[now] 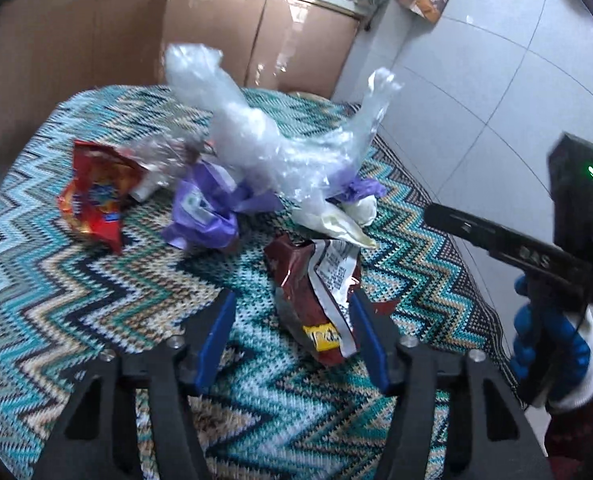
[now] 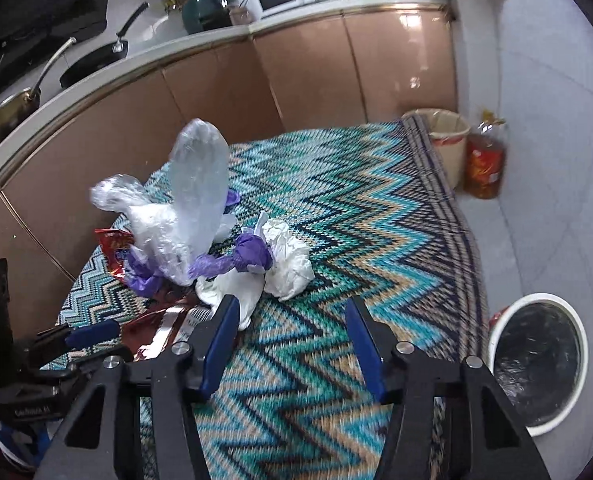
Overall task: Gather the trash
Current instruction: 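Reach the left tool to the dark brown wrapper and close on it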
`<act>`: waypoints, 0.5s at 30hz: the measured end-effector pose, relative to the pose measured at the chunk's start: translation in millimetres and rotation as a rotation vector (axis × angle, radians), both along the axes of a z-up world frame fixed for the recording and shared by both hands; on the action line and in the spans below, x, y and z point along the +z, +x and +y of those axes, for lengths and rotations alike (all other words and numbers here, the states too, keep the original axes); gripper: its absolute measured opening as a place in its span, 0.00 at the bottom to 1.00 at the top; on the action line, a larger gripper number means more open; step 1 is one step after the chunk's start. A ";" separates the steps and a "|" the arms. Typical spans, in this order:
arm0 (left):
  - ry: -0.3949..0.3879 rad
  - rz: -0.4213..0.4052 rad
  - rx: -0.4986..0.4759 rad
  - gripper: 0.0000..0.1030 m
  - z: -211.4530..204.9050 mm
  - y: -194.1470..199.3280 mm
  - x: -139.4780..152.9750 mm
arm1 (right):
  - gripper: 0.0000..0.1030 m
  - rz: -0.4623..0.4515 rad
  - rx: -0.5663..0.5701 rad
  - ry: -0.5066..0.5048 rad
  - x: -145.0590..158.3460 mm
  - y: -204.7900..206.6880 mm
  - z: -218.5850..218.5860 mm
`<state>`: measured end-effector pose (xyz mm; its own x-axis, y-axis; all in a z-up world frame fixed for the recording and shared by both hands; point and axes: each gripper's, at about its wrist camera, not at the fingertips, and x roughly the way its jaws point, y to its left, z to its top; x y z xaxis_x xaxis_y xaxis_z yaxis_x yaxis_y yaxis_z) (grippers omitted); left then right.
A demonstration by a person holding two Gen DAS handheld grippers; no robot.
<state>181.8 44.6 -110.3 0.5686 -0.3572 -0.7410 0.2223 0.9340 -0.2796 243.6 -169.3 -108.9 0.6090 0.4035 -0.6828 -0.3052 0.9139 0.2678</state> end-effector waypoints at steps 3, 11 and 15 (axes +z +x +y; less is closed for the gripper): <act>-0.030 0.034 -0.021 0.42 0.5 13.9 -8.0 | 0.46 0.027 0.036 -0.011 -8.3 21.4 5.8; -0.040 0.082 -0.061 0.31 -13.2 27.6 -26.8 | 0.33 0.096 0.120 -0.076 -35.8 60.1 25.6; -0.025 0.080 -0.062 0.24 -16.4 24.5 -27.4 | 0.18 0.113 0.156 -0.068 -42.2 62.9 30.9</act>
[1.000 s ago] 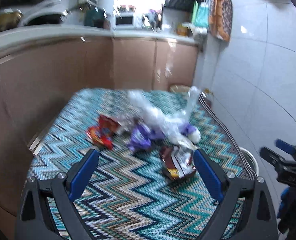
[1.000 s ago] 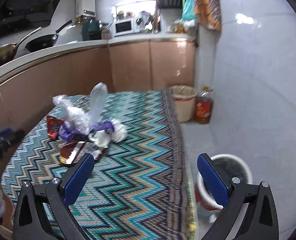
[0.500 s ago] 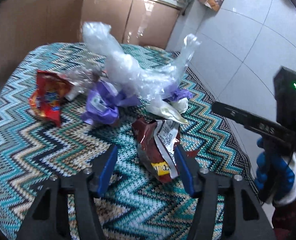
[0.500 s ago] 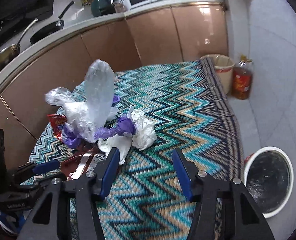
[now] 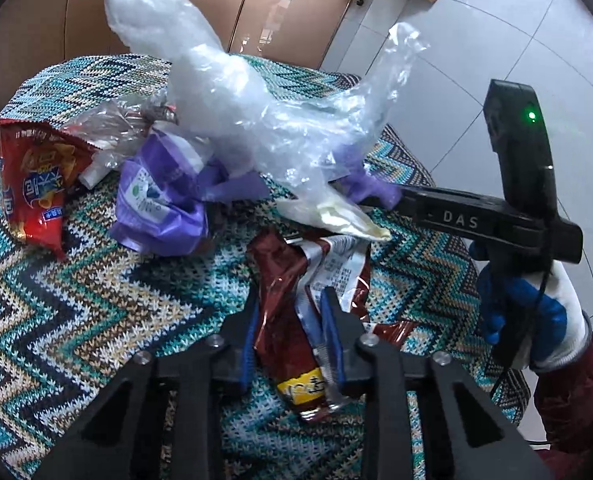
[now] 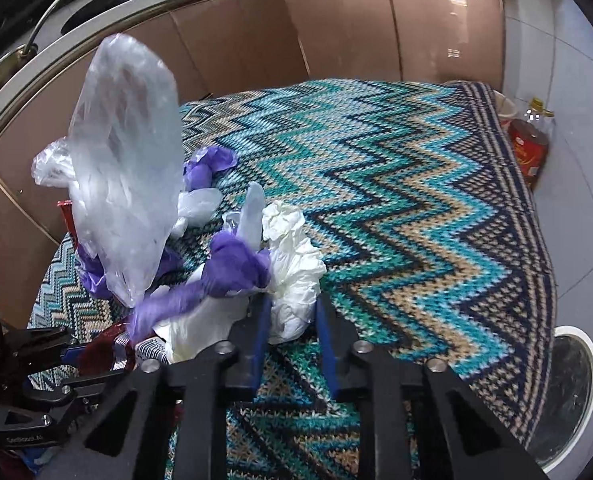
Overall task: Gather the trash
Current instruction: 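Reach the left tool to the dark brown wrapper and close on it, then carry the brown wrapper with the left tool over the white bin and release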
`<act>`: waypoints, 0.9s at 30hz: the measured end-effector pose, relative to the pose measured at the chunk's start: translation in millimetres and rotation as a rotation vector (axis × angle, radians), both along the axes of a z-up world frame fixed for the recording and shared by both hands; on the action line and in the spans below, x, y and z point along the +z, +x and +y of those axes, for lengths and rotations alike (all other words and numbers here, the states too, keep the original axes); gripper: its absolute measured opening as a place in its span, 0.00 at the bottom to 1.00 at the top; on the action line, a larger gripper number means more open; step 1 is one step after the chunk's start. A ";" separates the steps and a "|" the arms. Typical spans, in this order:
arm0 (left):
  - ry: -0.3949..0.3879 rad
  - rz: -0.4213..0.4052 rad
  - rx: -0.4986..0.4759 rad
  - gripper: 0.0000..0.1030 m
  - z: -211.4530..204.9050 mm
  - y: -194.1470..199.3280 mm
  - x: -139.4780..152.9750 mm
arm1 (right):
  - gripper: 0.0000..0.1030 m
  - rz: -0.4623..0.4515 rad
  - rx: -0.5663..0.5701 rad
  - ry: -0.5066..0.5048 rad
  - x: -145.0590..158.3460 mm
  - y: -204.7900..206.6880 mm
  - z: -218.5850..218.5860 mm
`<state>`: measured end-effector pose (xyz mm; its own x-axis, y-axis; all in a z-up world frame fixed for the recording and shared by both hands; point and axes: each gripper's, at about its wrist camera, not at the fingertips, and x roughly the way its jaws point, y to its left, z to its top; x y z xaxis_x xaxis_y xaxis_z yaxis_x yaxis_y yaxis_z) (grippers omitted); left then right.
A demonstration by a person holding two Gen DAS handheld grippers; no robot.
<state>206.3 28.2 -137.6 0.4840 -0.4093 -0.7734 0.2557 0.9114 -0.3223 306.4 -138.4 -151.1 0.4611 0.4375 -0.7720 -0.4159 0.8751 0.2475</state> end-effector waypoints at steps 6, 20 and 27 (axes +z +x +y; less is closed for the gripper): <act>0.030 -0.023 -0.003 0.07 -5.2 -11.0 10.5 | 0.15 -0.036 0.017 -0.018 10.8 -15.0 2.3; 0.055 -0.136 0.008 0.02 -5.5 -73.7 56.5 | 0.15 -0.127 -0.101 0.004 40.7 -98.6 -45.9; 0.063 -0.174 -0.059 0.01 -34.8 -91.0 80.9 | 0.15 -0.174 -0.179 0.062 53.0 -140.5 -85.1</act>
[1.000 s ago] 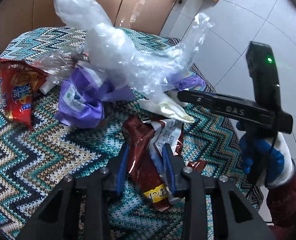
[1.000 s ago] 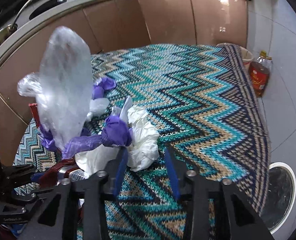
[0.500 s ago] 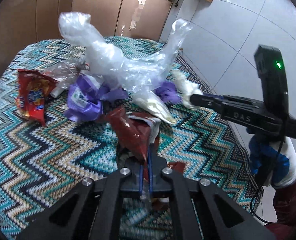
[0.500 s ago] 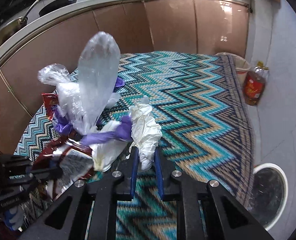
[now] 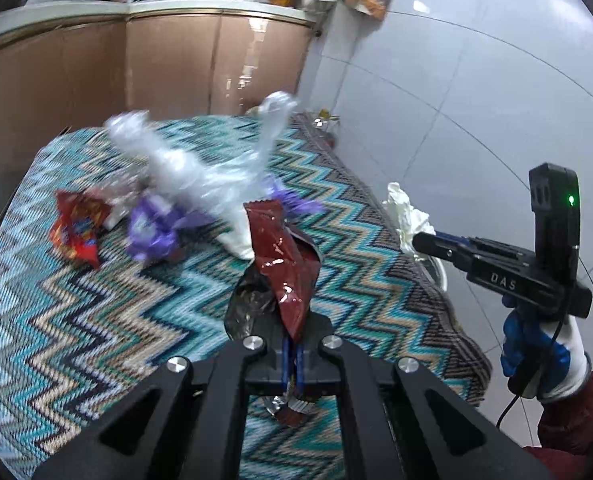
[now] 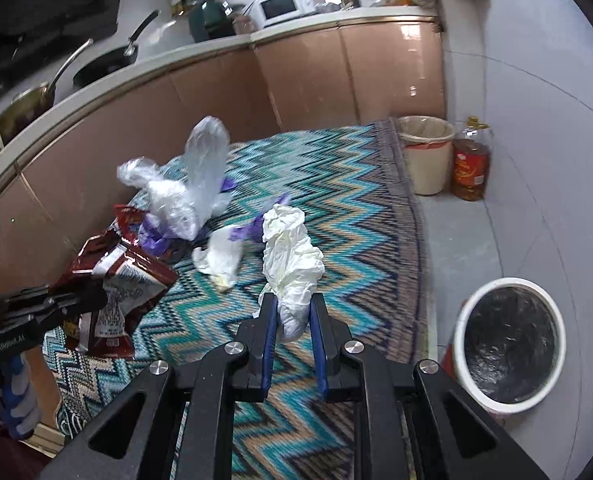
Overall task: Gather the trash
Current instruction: 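Carry the brown wrapper with the left tool over the white bin and release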
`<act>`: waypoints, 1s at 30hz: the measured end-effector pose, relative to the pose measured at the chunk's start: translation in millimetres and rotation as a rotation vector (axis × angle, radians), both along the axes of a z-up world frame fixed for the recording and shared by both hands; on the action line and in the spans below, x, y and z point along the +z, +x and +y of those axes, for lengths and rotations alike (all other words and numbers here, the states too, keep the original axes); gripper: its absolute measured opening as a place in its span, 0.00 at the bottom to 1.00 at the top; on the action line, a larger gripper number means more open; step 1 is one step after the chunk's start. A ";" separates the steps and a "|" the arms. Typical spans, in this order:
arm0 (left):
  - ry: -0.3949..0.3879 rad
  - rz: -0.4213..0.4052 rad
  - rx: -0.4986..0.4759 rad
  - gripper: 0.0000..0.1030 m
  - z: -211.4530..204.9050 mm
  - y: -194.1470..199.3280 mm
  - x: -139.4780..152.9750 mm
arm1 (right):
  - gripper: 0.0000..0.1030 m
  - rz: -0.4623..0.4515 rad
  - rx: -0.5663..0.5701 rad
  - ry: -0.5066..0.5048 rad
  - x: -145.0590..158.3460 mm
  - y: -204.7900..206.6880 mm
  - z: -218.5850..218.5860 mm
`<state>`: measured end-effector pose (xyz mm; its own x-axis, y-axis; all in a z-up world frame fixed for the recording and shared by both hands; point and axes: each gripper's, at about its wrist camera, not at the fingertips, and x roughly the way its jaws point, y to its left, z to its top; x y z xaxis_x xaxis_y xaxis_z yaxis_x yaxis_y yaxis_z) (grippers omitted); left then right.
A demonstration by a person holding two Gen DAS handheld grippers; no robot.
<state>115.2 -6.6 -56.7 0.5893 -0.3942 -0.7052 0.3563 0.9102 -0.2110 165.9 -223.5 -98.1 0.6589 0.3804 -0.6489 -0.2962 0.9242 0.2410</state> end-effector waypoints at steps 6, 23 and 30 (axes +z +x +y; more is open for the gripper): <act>0.026 -0.003 -0.155 0.01 -75.0 31.4 9.8 | 0.15 0.006 -0.163 0.032 -11.6 -11.8 -76.8; 0.170 0.085 -0.477 0.05 -339.8 141.7 -73.5 | 0.18 0.170 -0.491 -0.022 -93.7 28.1 -237.5; 0.160 0.158 -0.475 0.12 -374.8 166.8 -104.7 | 0.38 0.247 -0.533 -0.071 -125.3 40.7 -256.6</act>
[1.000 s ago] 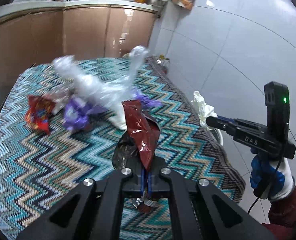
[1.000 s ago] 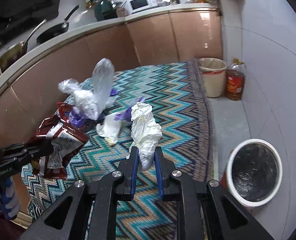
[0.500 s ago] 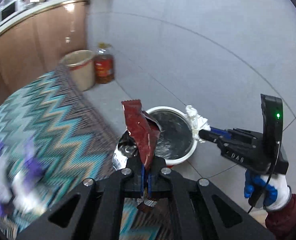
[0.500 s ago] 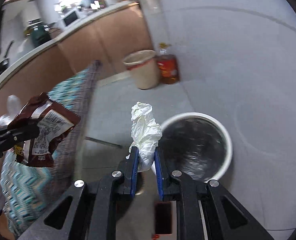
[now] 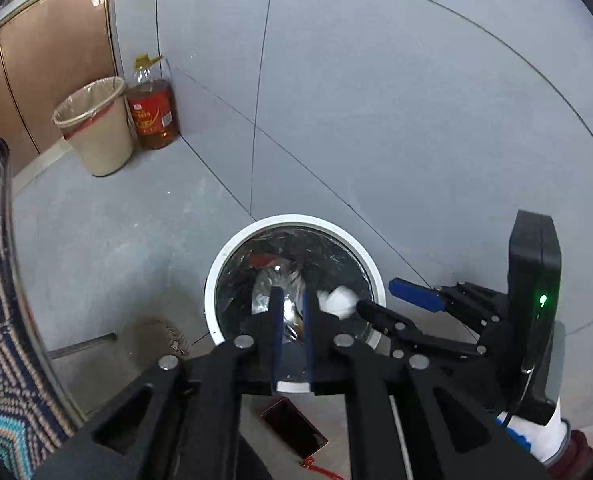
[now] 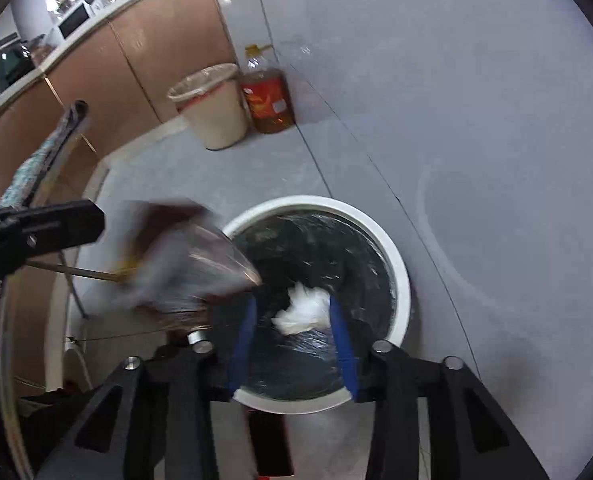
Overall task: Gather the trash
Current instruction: 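Carry the brown wrapper with the left tool over the white bin and release, then move the left tool back over the table toward the purple glove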
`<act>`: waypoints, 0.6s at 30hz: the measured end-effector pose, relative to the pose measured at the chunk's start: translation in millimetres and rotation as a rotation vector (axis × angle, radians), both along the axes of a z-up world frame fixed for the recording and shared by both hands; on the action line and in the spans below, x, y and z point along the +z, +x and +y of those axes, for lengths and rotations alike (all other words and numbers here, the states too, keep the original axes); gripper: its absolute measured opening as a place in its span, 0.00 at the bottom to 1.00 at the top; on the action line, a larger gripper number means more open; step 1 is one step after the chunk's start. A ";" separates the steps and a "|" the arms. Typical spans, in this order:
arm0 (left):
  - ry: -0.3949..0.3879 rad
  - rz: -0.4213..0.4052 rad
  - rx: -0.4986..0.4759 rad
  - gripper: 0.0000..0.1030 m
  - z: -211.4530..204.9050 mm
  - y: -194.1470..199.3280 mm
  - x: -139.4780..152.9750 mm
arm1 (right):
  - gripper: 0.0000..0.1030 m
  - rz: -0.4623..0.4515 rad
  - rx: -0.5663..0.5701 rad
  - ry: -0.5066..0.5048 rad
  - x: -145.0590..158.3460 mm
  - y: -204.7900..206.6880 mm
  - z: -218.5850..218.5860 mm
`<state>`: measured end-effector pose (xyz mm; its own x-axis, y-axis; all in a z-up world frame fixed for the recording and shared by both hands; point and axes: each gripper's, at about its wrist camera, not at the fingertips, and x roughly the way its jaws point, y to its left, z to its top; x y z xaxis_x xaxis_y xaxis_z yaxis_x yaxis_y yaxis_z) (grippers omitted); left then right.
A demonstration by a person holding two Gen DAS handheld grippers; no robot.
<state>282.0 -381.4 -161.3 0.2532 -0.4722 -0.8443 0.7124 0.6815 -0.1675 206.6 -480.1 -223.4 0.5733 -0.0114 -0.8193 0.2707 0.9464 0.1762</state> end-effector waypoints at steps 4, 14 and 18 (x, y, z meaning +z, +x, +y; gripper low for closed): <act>-0.018 -0.005 0.009 0.32 7.5 4.5 2.3 | 0.48 0.012 -0.015 -0.008 -3.0 2.4 -4.8; -0.111 -0.138 0.095 0.32 63.3 -18.5 57.1 | 0.59 -0.082 -0.017 -0.032 46.2 -10.3 19.2; -0.158 -0.241 0.139 0.32 99.9 -35.8 82.3 | 0.73 -0.168 -0.029 -0.096 89.3 -34.0 41.8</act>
